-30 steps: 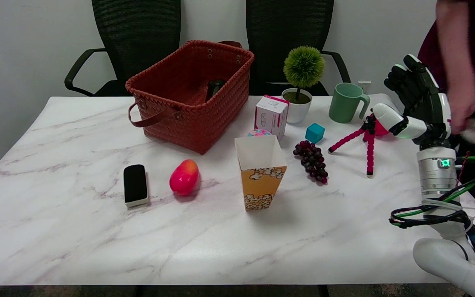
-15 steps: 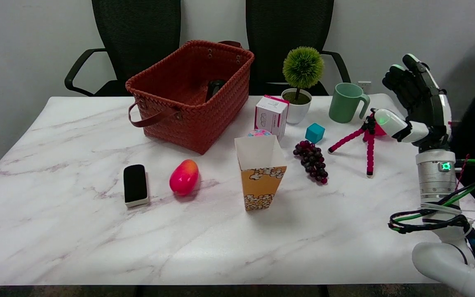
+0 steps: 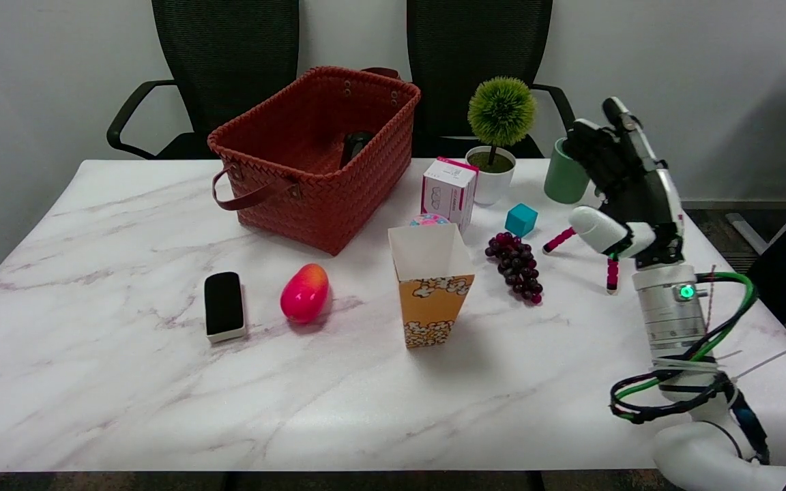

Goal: Pick up the popcorn box.

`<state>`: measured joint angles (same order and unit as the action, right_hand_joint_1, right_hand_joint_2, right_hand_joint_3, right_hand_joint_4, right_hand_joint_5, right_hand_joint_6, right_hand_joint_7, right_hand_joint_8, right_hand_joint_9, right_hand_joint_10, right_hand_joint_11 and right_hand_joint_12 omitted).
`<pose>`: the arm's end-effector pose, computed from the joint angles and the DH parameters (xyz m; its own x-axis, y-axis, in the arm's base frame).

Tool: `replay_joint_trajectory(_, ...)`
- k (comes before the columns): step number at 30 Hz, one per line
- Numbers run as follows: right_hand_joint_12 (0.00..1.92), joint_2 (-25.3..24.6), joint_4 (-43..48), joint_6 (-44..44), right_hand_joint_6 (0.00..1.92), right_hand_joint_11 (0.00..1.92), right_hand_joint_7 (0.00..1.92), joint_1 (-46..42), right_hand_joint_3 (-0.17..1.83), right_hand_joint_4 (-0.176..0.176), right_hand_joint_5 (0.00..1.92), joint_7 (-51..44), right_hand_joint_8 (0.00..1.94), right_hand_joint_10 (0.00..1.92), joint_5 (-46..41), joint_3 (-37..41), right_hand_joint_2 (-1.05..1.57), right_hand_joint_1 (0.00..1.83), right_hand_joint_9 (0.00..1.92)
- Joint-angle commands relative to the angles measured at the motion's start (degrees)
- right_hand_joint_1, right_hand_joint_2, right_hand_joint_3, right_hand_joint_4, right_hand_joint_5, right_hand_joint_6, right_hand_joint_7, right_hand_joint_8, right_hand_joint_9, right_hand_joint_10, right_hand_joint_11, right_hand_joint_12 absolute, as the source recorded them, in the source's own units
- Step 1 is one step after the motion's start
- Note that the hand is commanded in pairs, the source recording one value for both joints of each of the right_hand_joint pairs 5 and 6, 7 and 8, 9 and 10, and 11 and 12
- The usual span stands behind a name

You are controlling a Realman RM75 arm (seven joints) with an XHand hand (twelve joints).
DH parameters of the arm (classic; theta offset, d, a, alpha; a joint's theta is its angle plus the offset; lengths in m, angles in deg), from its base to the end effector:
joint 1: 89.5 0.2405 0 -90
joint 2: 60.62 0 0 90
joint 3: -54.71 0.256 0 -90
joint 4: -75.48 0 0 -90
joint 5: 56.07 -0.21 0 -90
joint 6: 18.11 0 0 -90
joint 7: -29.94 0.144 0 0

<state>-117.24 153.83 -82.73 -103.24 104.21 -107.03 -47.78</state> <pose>-0.2377 -0.2485 0.3987 -0.0373 0.2320 0.9720 -0.8495 -0.5195 0.0914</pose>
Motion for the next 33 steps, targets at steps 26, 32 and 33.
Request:
replay_joint_trajectory(26, 0.39, -3.35, -4.44, 19.17, 0.51, 0.39, 0.59, 11.97, 0.66, 0.0, 0.51, 2.34, 0.59, 0.47, 5.54, -12.73, -0.3, 1.1, 0.47)
replay_joint_trajectory(32, 0.39, -3.35, -6.19, 18.93, 0.49, 0.39, 0.58, 11.97, 0.67, 0.0, 0.49, 3.41, 0.58, 0.47, 5.83, -13.13, -0.31, 1.1, 0.47)
replay_joint_trajectory(33, 0.39, -3.35, -7.05, 18.68, 0.48, 0.39, 0.58, 11.97, 0.66, 0.0, 0.48, 4.04, 0.58, 0.47, 5.83, -13.16, -0.31, 1.1, 0.47)
